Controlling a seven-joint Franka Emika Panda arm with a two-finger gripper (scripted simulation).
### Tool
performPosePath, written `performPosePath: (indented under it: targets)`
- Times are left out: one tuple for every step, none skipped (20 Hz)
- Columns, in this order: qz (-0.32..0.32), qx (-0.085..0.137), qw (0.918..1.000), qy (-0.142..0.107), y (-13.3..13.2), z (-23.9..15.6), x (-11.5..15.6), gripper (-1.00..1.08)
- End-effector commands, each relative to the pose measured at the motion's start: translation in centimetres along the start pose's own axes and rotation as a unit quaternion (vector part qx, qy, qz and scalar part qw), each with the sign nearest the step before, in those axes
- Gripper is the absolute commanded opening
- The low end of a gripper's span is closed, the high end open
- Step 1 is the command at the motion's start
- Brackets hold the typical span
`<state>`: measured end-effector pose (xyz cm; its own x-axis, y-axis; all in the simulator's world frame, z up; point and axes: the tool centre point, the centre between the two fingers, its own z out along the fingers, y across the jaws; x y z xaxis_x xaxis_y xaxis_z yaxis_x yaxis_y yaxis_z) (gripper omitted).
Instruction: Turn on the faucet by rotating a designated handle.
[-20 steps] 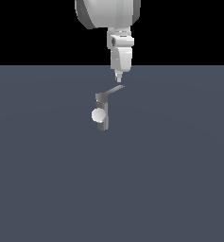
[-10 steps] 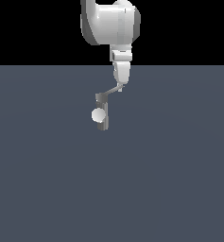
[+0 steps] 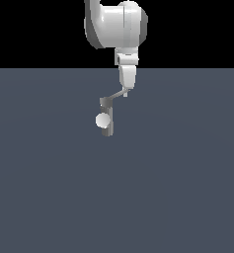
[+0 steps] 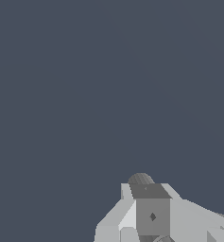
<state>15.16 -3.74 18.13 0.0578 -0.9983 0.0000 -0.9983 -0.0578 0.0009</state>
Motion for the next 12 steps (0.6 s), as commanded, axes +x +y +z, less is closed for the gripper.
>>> performPosePath:
  targets:
    - [0.0, 0.0, 1.0, 0.0, 0.5, 0.0, 0.1, -1.0]
    - [0.0, 0.0, 1.0, 0.0, 0.7, 0.0, 0.1, -1.0]
    - [0.0, 0.0, 1.0, 0.0, 1.0, 0.0, 0.1, -1.0]
    - [0.0, 0.0, 1.0, 0.0, 1.2, 0.0, 0.1, -1.0]
    - [0.0, 0.0, 1.0, 0.0, 1.4, 0.0, 0.1, -1.0]
    - [0.0, 0.0, 1.0, 0.0, 1.6, 0.0, 0.1, -1.0]
    - [0.0, 0.0, 1.0, 0.0, 1.9, 0.0, 0.2, -1.0]
    - [0.0, 0.0, 1.0, 0.0, 2.1, 0.0, 0.2, -1.0]
    - [0.0, 0.0, 1.0, 0.0, 2.3, 0.0, 0.2, -1.0]
    - [0.0, 0.0, 1.0, 0.0, 2.6, 0.0, 0.2, -1.0]
    - [0.0, 0.0, 1.0, 0.0, 2.8, 0.0, 0.2, -1.0]
    - [0.0, 0.0, 1.0, 0.0, 3.1, 0.0, 0.3, -1.0]
